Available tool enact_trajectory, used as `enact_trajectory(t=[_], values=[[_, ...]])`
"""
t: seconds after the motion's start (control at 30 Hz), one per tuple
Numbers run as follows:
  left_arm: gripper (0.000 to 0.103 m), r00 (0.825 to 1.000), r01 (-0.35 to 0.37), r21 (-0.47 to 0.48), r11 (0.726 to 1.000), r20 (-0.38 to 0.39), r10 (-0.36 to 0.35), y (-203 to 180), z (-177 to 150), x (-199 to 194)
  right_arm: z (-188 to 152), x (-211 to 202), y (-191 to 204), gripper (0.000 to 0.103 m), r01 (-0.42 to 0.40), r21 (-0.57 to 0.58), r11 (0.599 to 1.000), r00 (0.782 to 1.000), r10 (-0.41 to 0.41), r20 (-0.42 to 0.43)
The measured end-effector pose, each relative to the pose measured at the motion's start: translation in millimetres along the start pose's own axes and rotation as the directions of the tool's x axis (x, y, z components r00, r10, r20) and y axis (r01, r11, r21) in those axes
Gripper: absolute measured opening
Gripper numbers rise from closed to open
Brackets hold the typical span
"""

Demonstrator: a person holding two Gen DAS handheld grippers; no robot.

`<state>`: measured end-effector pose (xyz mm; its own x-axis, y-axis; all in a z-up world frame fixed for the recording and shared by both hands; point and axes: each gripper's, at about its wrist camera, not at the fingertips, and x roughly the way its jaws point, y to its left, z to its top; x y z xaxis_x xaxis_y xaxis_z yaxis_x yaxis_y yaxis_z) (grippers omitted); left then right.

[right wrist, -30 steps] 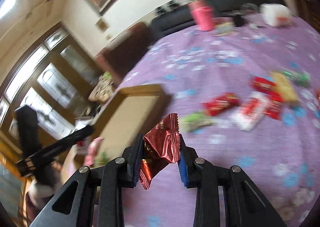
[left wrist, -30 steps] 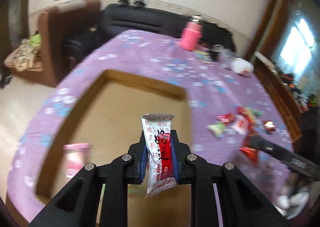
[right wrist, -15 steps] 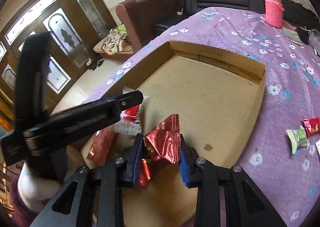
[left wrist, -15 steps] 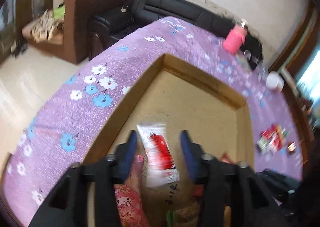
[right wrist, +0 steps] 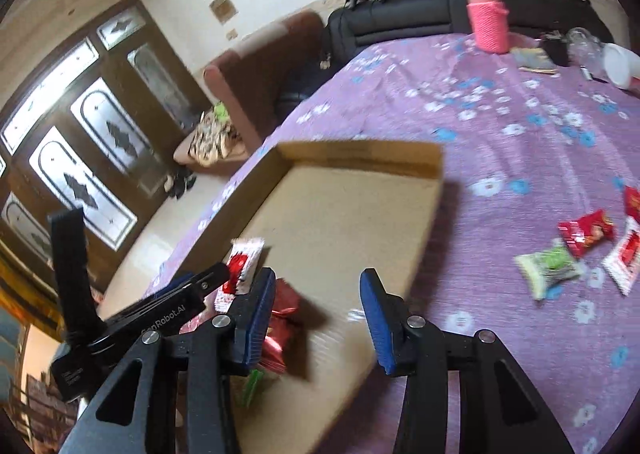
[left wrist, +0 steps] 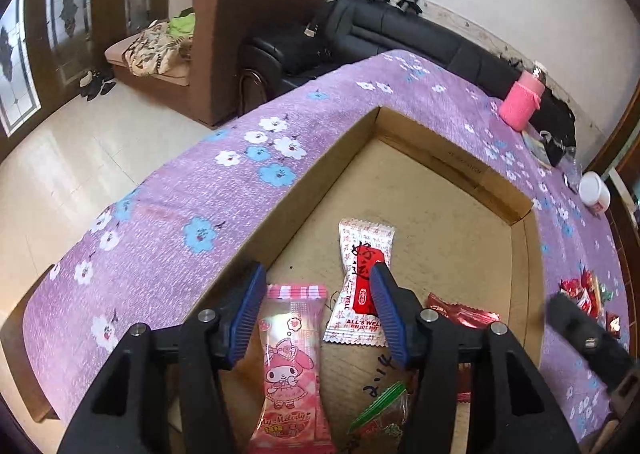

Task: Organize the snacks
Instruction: 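Carry both snacks over the cardboard box and open both tools, then grasp the green-white candy with the left tool while the right tool reaches toward red packets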

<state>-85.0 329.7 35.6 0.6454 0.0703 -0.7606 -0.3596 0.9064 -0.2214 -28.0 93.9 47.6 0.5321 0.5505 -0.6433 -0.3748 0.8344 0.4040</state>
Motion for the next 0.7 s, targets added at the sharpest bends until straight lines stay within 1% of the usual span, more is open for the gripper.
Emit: enact_trajectory(t=[0.1,0.13,0.2,0.23,0.27,0.3,0.33,0.37,0.4,0.47,0.5,0.53,0.6,0.63,0.7], values=[[0.054,0.998,0.063,-0.060,0.996,0.033,-0.061,10,1,-8,-2,-34,-23,0.048,0.032,0.013,0.999,0.998,-0.033,0.057],[0.054,0.997,0.074,-0.078,0.994,0.042,-0.071,13,1,-15,-3,-45,-32,0.048,0.054,0.020,0.998,0.996,-0.055,0.069],[0.055,0.994,0.095,-0.085,0.992,0.065,-0.089,14,1,-28,-2,-65,-61,0.049,0.120,0.047,0.992,0.989,-0.124,0.087],[0.058,0.991,0.117,-0.078,0.990,0.079,-0.111,10,1,-37,-1,-71,-75,0.049,0.153,0.060,0.986,0.984,-0.157,0.086],[0.069,0.990,0.124,-0.067,0.990,0.081,-0.119,5,1,-42,-1,-76,-95,0.049,0.197,0.085,0.977,0.976,-0.204,0.081],[0.078,0.988,0.130,-0.033,0.991,0.083,-0.127,-7,1,-51,-1,-80,-110,0.049,0.222,0.110,0.969,0.970,-0.231,0.073],[0.080,0.986,0.147,0.002,0.989,0.082,-0.147,-17,1,-56,-2,-82,-123,0.049,0.241,0.147,0.959,0.966,-0.251,0.059],[0.081,0.981,0.176,0.039,0.984,0.076,-0.178,-30,0,-60,-4,-84,-142,0.049,0.257,0.196,0.946,0.962,-0.269,0.038],[0.081,0.976,0.204,0.072,0.976,0.064,-0.209,-42,0,-61,-5,-85,-152,0.049,0.265,0.227,0.937,0.960,-0.279,0.028],[0.081,0.958,0.281,0.164,0.946,0.018,-0.287,-76,-4,-62,-7,-86,-170,0.048,0.259,0.295,0.920,0.960,-0.278,0.024],[0.080,0.953,0.296,0.189,0.936,0.004,-0.302,-87,-5,-61,-7,-84,-174,0.048,0.271,0.308,0.912,0.957,-0.291,0.020],[0.080,0.948,0.313,0.234,0.920,-0.024,-0.316,-106,-8,-58,-6,-82,-177,0.048,0.291,0.318,0.902,0.950,-0.312,0.014],[0.080,0.947,0.319,0.305,0.897,-0.057,-0.317,-133,-13,-53,-4,-76,-183,0.048,0.311,0.326,0.893,0.944,-0.331,0.004],[0.080,0.950,0.309,0.359,0.881,-0.071,-0.305,-152,-17,-48,-1,-69,-184,0.048,0.342,0.325,0.881,0.934,-0.357,-0.014],[0.080,0.956,0.290,0.437,0.851,-0.086,-0.282,-178,-23,-42,1,-61,-189,0.048,0.374,0.321,0.870,0.922,-0.385,-0.030]])
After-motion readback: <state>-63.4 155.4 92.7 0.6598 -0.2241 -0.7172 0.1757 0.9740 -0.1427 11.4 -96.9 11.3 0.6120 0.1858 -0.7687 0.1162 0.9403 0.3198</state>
